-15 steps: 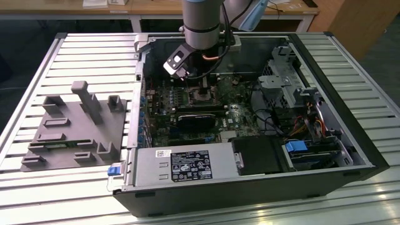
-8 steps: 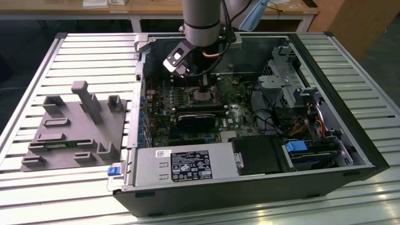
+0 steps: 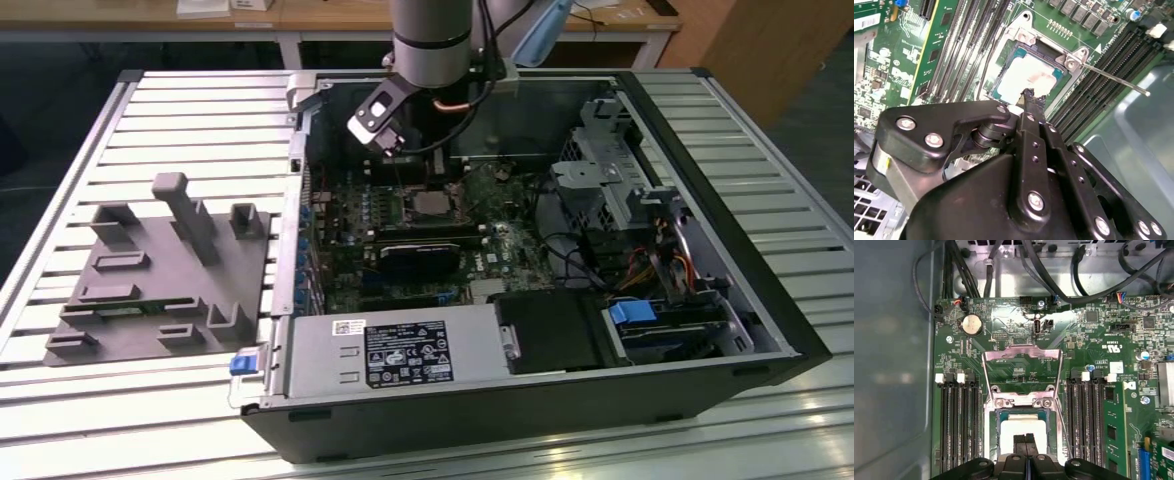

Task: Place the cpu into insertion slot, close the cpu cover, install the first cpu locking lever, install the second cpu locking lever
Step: 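Place the cpu into insertion slot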

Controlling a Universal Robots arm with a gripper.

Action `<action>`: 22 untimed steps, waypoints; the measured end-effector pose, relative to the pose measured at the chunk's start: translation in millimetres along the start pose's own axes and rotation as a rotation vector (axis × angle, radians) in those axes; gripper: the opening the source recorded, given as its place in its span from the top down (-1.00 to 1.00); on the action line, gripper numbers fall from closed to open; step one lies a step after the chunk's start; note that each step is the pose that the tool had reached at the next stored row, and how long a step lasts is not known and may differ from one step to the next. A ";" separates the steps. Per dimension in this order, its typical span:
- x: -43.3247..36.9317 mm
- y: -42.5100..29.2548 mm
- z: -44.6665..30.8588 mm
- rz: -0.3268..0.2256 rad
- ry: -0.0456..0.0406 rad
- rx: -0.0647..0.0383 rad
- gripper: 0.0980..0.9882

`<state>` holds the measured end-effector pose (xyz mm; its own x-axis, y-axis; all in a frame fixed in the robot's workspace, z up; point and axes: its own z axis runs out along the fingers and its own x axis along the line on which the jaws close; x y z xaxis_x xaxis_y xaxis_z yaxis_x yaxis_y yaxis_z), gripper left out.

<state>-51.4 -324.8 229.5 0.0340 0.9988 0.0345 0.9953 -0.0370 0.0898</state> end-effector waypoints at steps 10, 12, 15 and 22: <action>0.7 1.8 -20.2 0.000 0.0001 -0.001 0.98; 0.8 2.2 -24.2 0.000 0.0001 -0.001 0.98; 1.0 2.6 -29.2 0.000 0.0001 -0.001 0.98; 1.1 2.9 -32.5 0.000 0.0001 -0.001 0.98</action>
<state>-51.4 -324.8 262.2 0.0339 0.9988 0.0346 0.9951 -0.0369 0.0912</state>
